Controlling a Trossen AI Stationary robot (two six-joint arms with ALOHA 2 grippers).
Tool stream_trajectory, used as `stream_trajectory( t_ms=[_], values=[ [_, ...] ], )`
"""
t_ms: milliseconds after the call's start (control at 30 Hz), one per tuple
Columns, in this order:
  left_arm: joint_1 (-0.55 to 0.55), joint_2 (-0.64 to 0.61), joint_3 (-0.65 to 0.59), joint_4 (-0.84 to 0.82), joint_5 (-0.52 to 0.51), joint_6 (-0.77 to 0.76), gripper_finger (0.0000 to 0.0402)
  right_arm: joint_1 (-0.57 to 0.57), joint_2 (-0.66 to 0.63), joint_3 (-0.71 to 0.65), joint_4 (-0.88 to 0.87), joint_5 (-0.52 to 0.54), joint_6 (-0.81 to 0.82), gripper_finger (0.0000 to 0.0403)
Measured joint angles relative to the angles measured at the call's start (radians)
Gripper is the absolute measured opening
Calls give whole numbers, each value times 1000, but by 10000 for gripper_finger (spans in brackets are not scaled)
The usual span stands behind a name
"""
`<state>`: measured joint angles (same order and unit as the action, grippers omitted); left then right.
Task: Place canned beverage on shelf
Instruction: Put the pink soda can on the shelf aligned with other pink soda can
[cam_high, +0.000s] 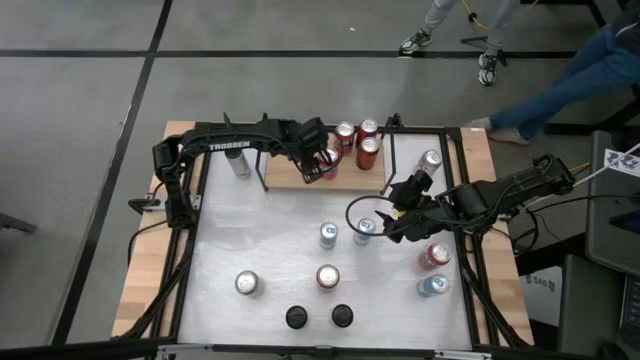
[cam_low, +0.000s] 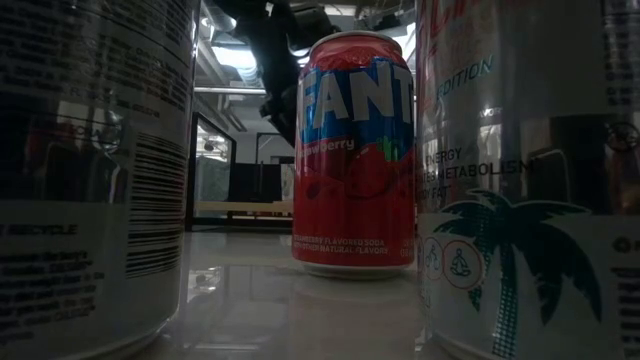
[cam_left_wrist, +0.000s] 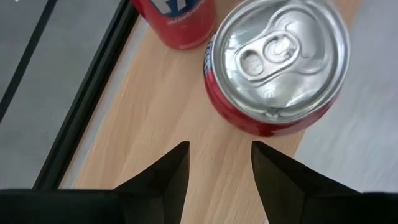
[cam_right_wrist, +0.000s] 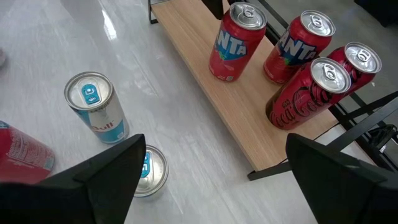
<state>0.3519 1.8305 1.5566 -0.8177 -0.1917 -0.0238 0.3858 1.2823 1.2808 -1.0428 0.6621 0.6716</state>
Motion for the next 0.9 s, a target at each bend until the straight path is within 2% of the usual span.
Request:
stream_trajectory(
  t_ms=[367, 900],
  values=[
    [-14, 0, 0, -48, 1, -22, 163, 0, 0, 0, 0, 0, 0, 376],
    [-22, 0, 0, 30, 3, -28, 162, 0, 0, 0, 0, 0, 0, 376]
  ],
)
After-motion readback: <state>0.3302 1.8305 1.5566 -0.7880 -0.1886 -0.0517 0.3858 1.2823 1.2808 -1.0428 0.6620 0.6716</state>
